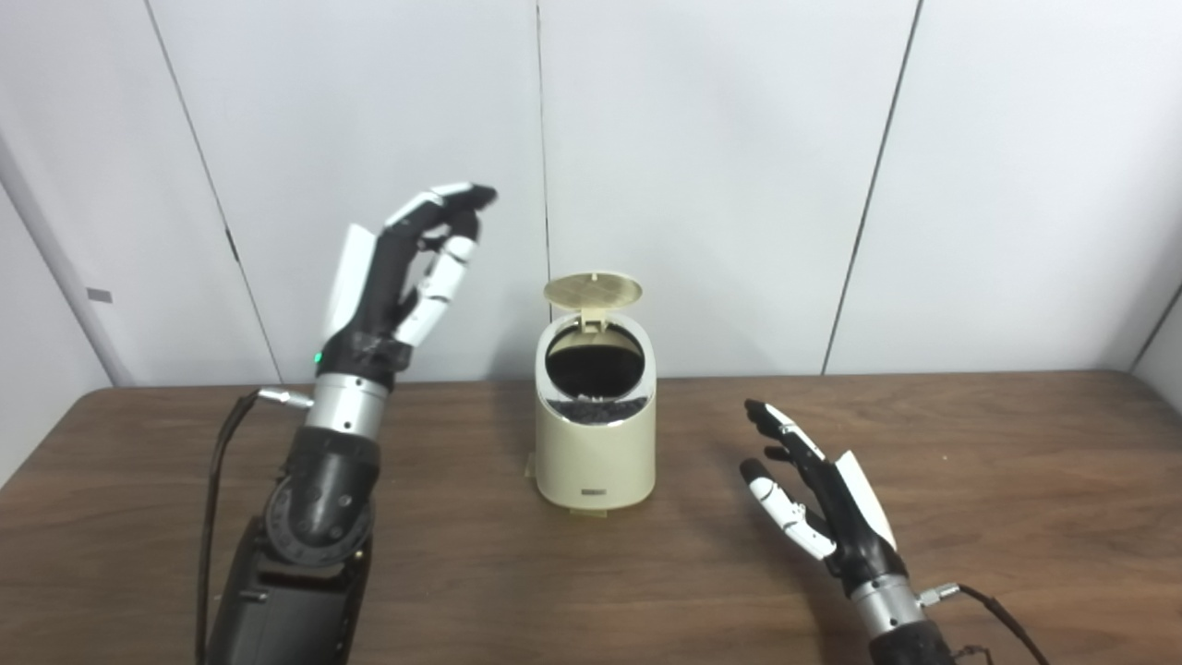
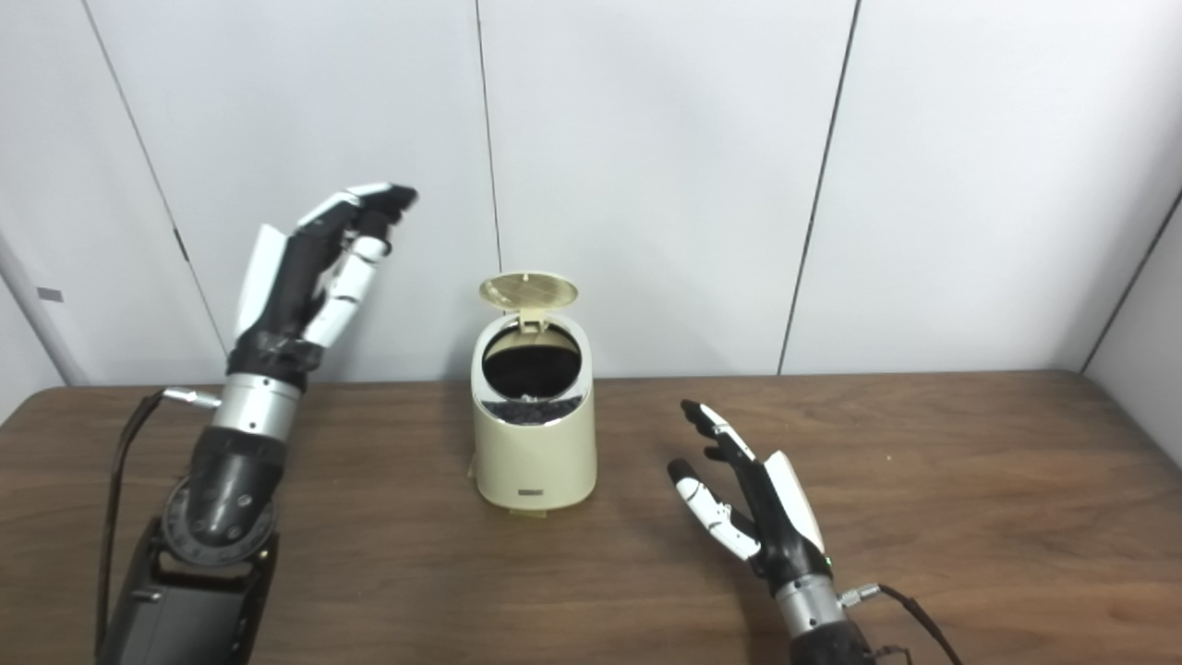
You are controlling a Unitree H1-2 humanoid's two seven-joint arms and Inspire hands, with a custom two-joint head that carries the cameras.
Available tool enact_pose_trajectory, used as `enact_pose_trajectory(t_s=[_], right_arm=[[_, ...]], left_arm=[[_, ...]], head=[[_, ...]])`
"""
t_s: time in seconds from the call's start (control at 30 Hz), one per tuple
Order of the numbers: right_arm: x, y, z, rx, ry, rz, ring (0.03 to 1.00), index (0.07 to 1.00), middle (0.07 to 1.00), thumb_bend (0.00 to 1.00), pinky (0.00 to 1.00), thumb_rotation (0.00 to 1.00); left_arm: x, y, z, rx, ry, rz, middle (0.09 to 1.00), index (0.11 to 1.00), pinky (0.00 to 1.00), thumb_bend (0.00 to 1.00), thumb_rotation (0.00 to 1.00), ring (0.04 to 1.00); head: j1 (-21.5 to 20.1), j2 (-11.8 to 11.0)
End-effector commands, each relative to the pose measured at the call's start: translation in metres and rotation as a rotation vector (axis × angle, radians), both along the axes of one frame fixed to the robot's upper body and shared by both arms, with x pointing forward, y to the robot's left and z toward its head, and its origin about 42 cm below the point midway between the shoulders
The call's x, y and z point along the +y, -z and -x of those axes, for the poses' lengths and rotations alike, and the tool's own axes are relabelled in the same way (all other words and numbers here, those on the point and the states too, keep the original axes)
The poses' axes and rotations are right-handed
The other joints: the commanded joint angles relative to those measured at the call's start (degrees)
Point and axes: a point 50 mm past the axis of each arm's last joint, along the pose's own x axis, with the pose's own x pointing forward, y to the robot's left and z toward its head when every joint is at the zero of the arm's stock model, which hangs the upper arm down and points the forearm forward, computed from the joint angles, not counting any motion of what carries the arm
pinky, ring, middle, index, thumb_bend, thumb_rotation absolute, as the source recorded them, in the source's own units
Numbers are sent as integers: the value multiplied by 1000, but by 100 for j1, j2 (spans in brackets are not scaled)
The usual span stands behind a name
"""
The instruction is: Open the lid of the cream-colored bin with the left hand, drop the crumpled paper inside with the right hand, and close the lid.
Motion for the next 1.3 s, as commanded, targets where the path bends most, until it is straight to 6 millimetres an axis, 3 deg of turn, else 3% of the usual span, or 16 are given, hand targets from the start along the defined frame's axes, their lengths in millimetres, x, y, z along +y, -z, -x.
enact_pose_trajectory(t_s=[0.0, 0.23, 0.4, 0.47, 0.6, 0.73, 0.87, 1.07, 1.13, 1.27], right_arm=[[5, -6, -5, -55, -24, -25, 891, 881, 891, 198, 813, 765], [5, -6, -5, -52, -23, -47, 898, 880, 897, 238, 825, 752], [5, -7, -4, -42, -19, -42, 894, 884, 895, 227, 820, 752], [5, -7, -5, -46, -20, -30, 894, 884, 894, 222, 821, 737], [4, -7, -6, -49, -25, -19, 890, 887, 893, 210, 814, 737], [5, -6, -6, -38, -19, -33, 888, 884, 891, 225, 816, 718], [5, -7, -6, -34, -23, -23, 887, 886, 892, 219, 813, 721], [6, -4, -7, -40, -27, -39, 890, 883, 888, 224, 820, 700], [6, -5, -7, -36, -26, -34, 891, 884, 890, 222, 819, 722], [7, -5, -6, -32, -24, -31, 889, 883, 890, 211, 818, 722]], left_arm=[[-9, -44, -7, -107, 1, -65, 775, 771, 700, 516, 967, 771], [-34, -73, -20, -90, 4, -199, 765, 752, 687, 653, 998, 752], [-54, -88, -31, -39, 14, -477, 744, 721, 590, 731, 1000, 711], [-61, -87, -32, -10, -8, -605, 691, 741, 485, 782, 1000, 632], [-73, -81, -37, 15, -46, -777, 769, 744, 602, 832, 984, 729], [-77, -74, -41, 28, -55, -823, 802, 743, 664, 845, 972, 780], [-80, -66, -46, 14, -69, -876, 797, 724, 563, 876, 949, 729], [-80, -59, -52, 17, -90, -945, 797, 727, 653, 910, 981, 788], [-79, -58, -52, 19, -93, -952, 804, 728, 567, 927, 985, 738], [-79, -54, -53, 20, -93, -958, 801, 722, 540, 931, 982, 724]], head=[[-3, 3], [0, 17], [9, 11], [12, -12], [10, -23], [10, -29], [7, -48], [9, -61], [7, -61], [9, -51]])
